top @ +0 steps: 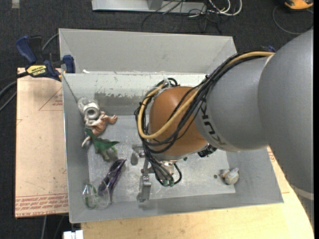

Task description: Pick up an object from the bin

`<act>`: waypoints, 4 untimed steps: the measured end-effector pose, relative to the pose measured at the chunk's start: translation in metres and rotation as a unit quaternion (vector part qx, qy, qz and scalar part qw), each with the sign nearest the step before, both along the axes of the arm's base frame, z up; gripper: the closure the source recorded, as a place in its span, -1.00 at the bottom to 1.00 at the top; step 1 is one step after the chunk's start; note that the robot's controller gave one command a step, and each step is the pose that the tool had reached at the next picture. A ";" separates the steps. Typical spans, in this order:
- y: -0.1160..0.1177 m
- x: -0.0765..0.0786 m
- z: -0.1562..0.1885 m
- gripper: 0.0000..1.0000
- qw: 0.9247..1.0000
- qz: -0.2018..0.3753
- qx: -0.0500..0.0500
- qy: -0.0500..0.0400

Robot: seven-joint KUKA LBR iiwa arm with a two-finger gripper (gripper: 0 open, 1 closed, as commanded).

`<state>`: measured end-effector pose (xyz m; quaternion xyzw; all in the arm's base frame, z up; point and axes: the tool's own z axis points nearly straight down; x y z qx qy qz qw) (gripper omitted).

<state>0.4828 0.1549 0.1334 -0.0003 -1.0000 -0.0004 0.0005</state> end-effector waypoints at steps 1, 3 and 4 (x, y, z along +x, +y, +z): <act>0.011 0.038 -0.050 -1.00 0.998 -0.061 0.000 0.003; 0.033 0.091 -0.060 -1.00 0.997 0.078 0.001 0.002; 0.049 0.079 -0.062 1.00 0.975 0.223 0.002 -0.006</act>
Offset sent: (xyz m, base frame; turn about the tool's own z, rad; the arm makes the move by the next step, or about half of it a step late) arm 0.0879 0.0326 -0.0051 -0.0043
